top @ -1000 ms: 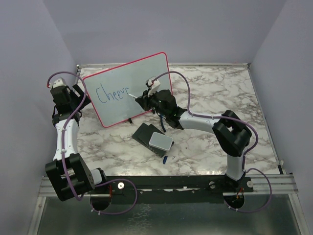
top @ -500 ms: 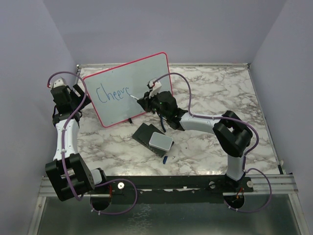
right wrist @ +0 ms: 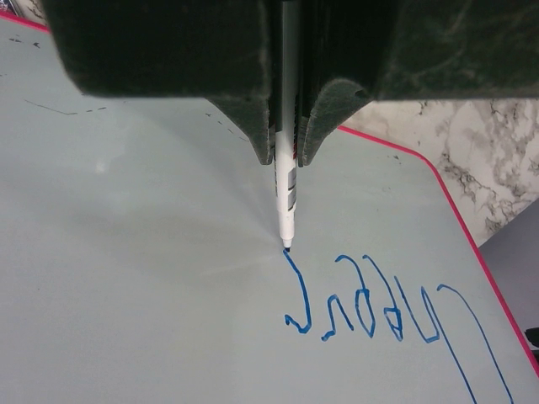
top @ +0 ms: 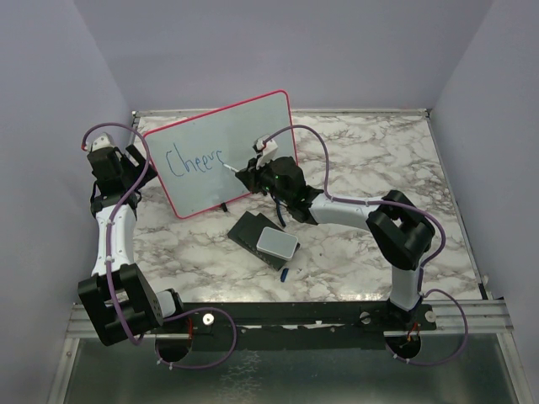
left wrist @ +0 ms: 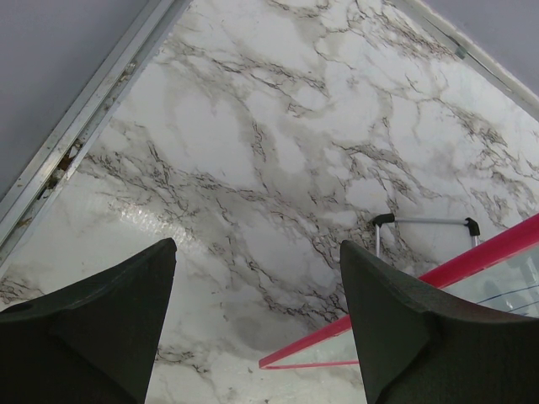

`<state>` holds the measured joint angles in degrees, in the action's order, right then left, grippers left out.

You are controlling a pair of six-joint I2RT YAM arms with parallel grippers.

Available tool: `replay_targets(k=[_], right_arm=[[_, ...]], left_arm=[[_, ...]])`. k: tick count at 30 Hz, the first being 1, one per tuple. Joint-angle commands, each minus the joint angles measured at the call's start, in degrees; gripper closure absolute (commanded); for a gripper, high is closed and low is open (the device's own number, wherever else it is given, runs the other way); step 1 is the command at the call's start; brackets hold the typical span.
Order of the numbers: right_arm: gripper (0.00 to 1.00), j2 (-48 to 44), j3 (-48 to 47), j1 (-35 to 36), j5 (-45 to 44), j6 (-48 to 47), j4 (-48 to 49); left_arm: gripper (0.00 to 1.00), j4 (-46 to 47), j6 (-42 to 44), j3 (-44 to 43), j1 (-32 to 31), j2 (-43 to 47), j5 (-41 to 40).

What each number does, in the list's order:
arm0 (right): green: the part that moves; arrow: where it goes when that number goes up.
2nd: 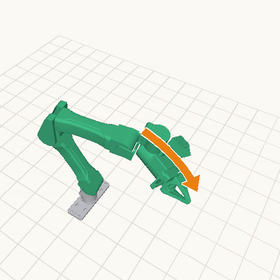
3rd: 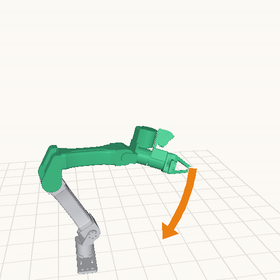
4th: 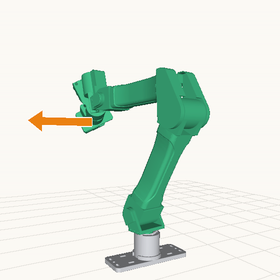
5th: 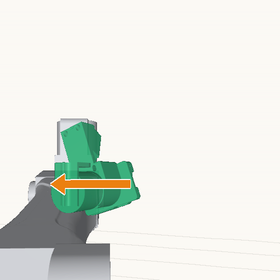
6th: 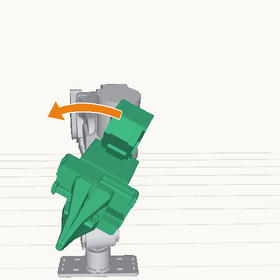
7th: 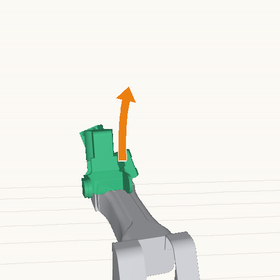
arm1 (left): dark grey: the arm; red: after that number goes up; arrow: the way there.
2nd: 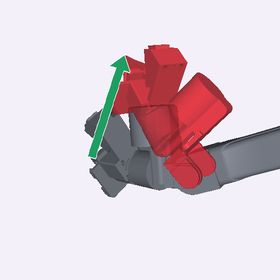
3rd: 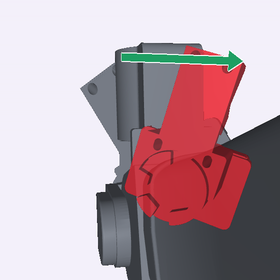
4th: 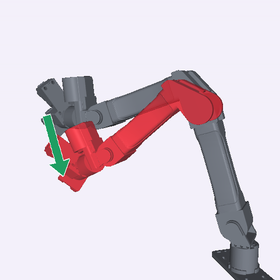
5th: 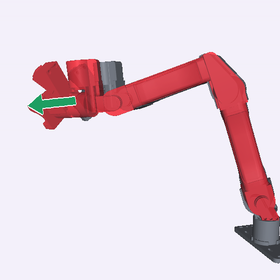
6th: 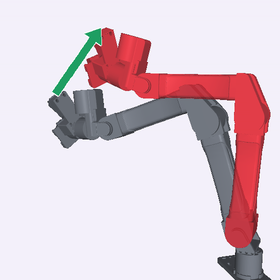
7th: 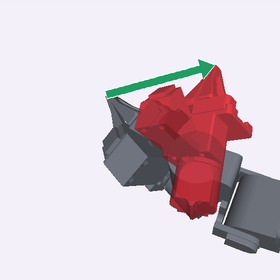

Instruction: Write a sentence on the whiteboard

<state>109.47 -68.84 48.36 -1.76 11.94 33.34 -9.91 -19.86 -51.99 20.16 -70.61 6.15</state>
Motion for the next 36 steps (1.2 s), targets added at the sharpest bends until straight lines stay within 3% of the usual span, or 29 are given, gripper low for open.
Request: replay_targets(k=[1,19,36], right_arm=[[0.99,1.26,-1.56,-0.03,0.94,-0.87,-1.41],[0.99,2.30,-3.35,1.04,1.41,-1.21,-1.35],[0.99,-6.22,5.71,3.76,3.09,-3.87,6.03]], left_arm=[[0.20,1.05,0.25,0.39,-0.90,1.15,1.92],[0.20,1.05,0.30,0.48,-0.87,1.22,1.79],[0.20,1.08,0.51,0.57,-1.00,1.18,1.46]])
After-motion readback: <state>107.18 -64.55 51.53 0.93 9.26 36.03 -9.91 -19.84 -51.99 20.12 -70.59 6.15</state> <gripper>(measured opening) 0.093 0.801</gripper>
